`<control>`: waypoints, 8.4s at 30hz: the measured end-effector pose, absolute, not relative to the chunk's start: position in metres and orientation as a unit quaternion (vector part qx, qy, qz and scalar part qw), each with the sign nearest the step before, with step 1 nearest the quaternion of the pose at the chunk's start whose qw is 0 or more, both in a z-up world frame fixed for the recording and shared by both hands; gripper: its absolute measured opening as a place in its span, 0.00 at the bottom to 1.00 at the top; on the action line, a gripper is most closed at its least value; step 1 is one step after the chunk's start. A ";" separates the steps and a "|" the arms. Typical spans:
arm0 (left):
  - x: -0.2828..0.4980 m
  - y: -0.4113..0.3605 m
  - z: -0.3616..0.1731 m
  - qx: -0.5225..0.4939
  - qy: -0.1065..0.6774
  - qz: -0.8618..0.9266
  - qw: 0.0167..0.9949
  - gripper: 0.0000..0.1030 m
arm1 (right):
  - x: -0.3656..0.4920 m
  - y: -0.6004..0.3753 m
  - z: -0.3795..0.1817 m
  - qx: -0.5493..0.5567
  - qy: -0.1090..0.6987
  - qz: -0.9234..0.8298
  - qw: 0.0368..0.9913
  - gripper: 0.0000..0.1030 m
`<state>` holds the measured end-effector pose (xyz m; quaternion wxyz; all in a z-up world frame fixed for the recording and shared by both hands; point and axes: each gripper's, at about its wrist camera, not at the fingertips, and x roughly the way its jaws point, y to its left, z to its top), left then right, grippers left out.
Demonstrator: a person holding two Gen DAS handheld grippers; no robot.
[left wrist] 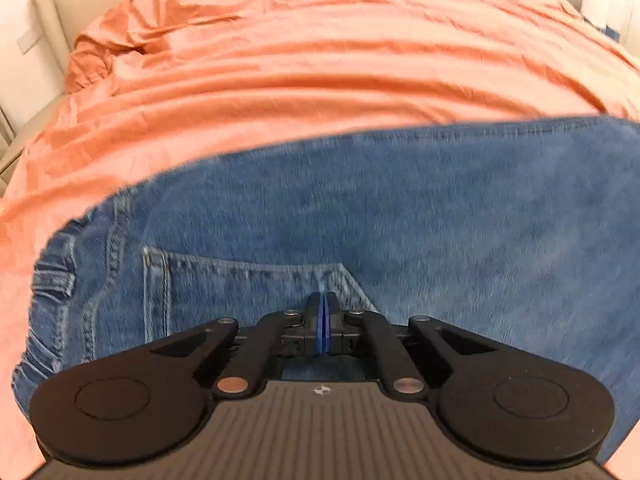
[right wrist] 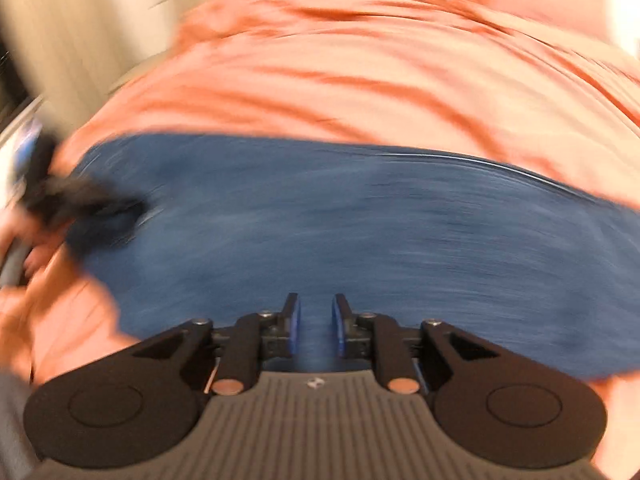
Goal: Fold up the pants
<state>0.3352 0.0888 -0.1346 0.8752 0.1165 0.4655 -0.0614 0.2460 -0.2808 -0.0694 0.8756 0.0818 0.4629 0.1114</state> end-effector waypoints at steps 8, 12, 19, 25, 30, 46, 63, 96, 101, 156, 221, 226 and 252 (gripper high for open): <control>0.338 0.040 -0.080 0.117 0.421 -0.135 0.889 0.07 | 0.222 -0.449 -0.048 0.215 0.420 -0.040 0.881 0.31; 0.339 -0.017 -0.068 0.128 0.412 -0.185 0.883 0.08 | 0.191 -0.525 -0.050 0.291 0.391 -0.091 0.868 0.37; 0.339 -0.126 -0.081 0.176 0.404 -0.263 0.858 0.22 | 0.152 -0.620 -0.094 0.411 0.365 -0.136 0.824 0.38; 0.346 -0.193 -0.114 0.195 0.414 -0.296 0.839 0.24 | 0.156 -0.660 -0.148 0.488 0.342 -0.144 0.790 0.40; 0.361 -0.221 -0.134 0.180 0.424 -0.302 0.835 0.24 | 0.162 -0.679 -0.172 0.527 0.313 -0.125 0.780 0.29; 0.394 -0.230 -0.139 0.104 0.416 -0.235 0.873 0.24 | 0.183 -0.658 -0.109 0.383 0.302 -0.102 0.867 0.07; 0.306 -0.027 -0.060 -0.034 0.397 -0.168 0.901 0.24 | 0.235 -0.442 0.075 0.192 0.222 0.036 0.955 0.07; 0.326 0.034 -0.138 -0.259 0.439 -0.214 0.834 0.54 | 0.231 -0.279 -0.084 0.099 0.392 0.095 0.909 0.42; 0.355 0.021 -0.165 -0.270 0.449 -0.203 0.827 0.55 | 0.229 -0.337 -0.097 0.132 0.355 0.011 0.925 0.41; 0.262 -0.020 -0.145 -0.050 0.476 -0.139 0.867 0.30 | 0.216 -0.354 -0.145 0.108 0.469 0.004 0.877 0.00; 0.250 0.241 -0.016 -0.249 0.254 0.113 0.928 0.22 | 0.247 -0.237 -0.122 0.093 0.373 0.169 0.908 0.30; 0.245 0.122 0.029 -0.099 0.222 0.060 0.968 0.22 | 0.243 -0.262 -0.115 0.143 0.390 0.153 0.896 0.30; 0.251 -0.057 -0.092 -0.066 0.424 -0.211 0.878 0.73 | 0.246 -0.328 -0.127 0.269 0.416 0.169 0.852 0.30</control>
